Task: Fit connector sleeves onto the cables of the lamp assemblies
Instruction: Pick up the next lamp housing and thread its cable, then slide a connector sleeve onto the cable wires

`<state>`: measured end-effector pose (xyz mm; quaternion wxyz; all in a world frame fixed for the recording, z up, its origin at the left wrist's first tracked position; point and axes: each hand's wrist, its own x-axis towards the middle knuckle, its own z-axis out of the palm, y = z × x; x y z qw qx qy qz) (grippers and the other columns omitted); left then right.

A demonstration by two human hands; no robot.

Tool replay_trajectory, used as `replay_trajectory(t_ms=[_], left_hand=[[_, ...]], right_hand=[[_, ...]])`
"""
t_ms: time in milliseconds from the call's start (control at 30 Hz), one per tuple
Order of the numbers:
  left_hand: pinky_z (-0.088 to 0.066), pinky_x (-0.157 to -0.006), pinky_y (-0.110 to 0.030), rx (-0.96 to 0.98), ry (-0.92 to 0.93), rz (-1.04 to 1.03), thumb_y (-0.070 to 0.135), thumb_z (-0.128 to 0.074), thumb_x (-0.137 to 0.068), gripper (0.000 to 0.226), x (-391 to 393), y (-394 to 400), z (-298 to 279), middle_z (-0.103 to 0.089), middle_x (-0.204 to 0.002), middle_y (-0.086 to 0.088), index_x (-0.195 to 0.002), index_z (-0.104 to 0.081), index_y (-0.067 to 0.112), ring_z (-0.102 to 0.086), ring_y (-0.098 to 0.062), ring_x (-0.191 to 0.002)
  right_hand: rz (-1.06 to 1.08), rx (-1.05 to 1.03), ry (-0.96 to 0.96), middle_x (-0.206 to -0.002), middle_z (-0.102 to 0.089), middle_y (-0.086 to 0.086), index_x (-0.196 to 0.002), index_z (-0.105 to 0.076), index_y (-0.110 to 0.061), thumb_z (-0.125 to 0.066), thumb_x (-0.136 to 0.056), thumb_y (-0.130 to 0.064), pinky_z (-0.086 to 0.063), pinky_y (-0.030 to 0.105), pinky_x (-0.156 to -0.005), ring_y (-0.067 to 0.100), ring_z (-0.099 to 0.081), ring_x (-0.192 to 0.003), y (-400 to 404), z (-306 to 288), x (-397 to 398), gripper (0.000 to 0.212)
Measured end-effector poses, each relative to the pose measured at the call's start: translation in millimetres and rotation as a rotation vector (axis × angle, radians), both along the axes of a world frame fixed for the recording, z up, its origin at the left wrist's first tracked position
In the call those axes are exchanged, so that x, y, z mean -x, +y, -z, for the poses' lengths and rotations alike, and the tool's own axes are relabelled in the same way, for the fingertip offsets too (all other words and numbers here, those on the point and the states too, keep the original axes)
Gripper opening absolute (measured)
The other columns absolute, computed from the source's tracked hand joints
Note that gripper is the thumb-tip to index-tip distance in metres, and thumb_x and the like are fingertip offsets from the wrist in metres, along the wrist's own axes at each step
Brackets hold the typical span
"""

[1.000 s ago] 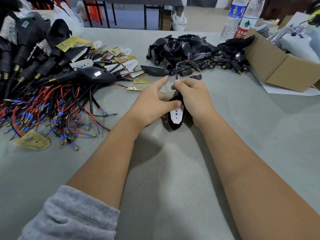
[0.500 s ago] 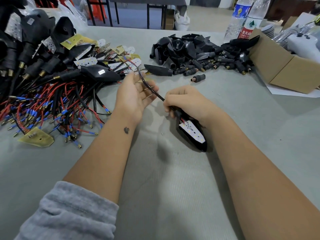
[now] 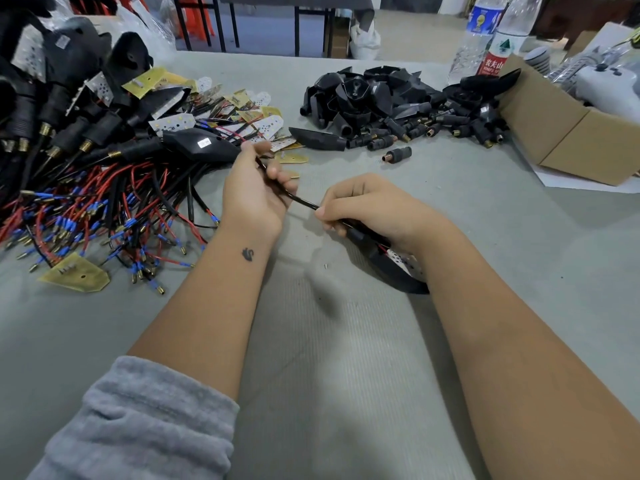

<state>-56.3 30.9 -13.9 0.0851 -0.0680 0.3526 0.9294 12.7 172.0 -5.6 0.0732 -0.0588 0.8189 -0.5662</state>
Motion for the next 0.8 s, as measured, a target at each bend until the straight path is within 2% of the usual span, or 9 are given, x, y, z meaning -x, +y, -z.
replay_trajectory(t_ms=[67,167,300,467,567,633,733,800], left_hand=[[-0.036,-0.042,-0.018,-0.066,-0.007,-0.016,0.033,-0.033,-0.106,0.038,-1,-3,1,-0.037,-0.045,0.004,-0.075,-0.047,0.016,-0.038,-0.009,-0.039],[-0.044,-0.048,-0.020,-0.102,-0.018,-0.069,0.028,-0.036,-0.106,0.037,-1,-5,1,-0.046,-0.048,0.003,-0.074,-0.048,0.013,-0.047,-0.012,-0.048],[-0.048,-0.049,-0.021,-0.086,0.014,-0.145,0.024,-0.034,-0.107,0.036,0,-2,1,-0.049,-0.047,0.002,-0.077,-0.048,0.011,-0.054,-0.012,-0.049],[-0.047,-0.046,-0.019,-0.124,0.022,-0.189,0.018,-0.033,-0.107,0.031,2,0,3,-0.049,-0.059,-0.002,-0.085,-0.052,0.009,-0.055,-0.010,-0.048],[-0.036,-0.041,-0.015,0.013,0.070,-0.173,0.019,-0.029,-0.108,0.029,3,3,2,-0.041,-0.064,0.001,-0.091,-0.053,0.015,-0.043,-0.004,-0.041],[-0.029,-0.040,-0.013,0.153,0.117,-0.151,0.018,-0.029,-0.108,0.029,1,4,4,-0.038,-0.064,0.003,-0.091,-0.053,0.017,-0.034,-0.002,-0.040],[-0.021,-0.040,-0.015,0.348,0.211,-0.118,0.015,-0.031,-0.107,0.029,-2,8,9,-0.040,-0.055,0.007,-0.091,-0.055,0.017,-0.027,-0.003,-0.040],[-0.021,-0.039,-0.015,0.461,0.262,-0.090,0.014,-0.032,-0.107,0.029,-3,11,10,-0.043,-0.049,0.011,-0.091,-0.056,0.017,-0.027,-0.003,-0.039]], right_hand=[[0.016,0.045,-0.023,-0.061,-0.055,0.010,-0.061,-0.062,-0.008,-0.064,-0.085,-0.008,-0.030,0.028,-0.055,0.021,-0.043,-0.058,1,0,0,0.024],[0.008,0.080,-0.026,-0.057,-0.052,0.004,-0.058,-0.058,-0.007,-0.059,-0.086,-0.006,-0.028,0.030,-0.056,0.016,-0.041,-0.057,6,-3,0,0.028],[-0.056,0.097,-0.045,-0.055,-0.054,0.000,-0.062,-0.056,-0.005,-0.057,-0.090,-0.005,-0.036,0.019,-0.053,0.008,-0.046,-0.052,10,-4,-1,0.028],[-0.083,0.030,-0.115,-0.059,-0.056,0.006,-0.071,-0.065,-0.009,-0.062,-0.092,-0.018,-0.033,0.027,-0.056,0.017,-0.045,-0.057,12,-5,0,0.024],[-0.180,-0.021,-0.163,-0.064,-0.063,0.005,-0.081,-0.071,-0.007,-0.060,-0.094,-0.021,-0.032,0.017,-0.047,0.011,-0.046,-0.050,8,-9,-2,0.022],[-0.204,-0.009,-0.211,-0.068,-0.064,0.006,-0.094,-0.070,0.002,-0.057,-0.097,-0.020,-0.036,0.013,-0.043,0.007,-0.049,-0.045,2,-10,-2,0.026],[-0.071,0.070,-0.173,-0.071,-0.066,0.004,-0.106,-0.067,0.002,-0.054,-0.099,-0.020,-0.047,0.018,-0.051,0.012,-0.058,-0.054,6,-13,2,0.027],[0.112,0.074,-0.069,-0.077,-0.067,0.001,-0.105,-0.069,-0.005,-0.055,-0.098,-0.019,-0.049,0.024,-0.065,0.013,-0.060,-0.066,22,-17,10,0.021]])
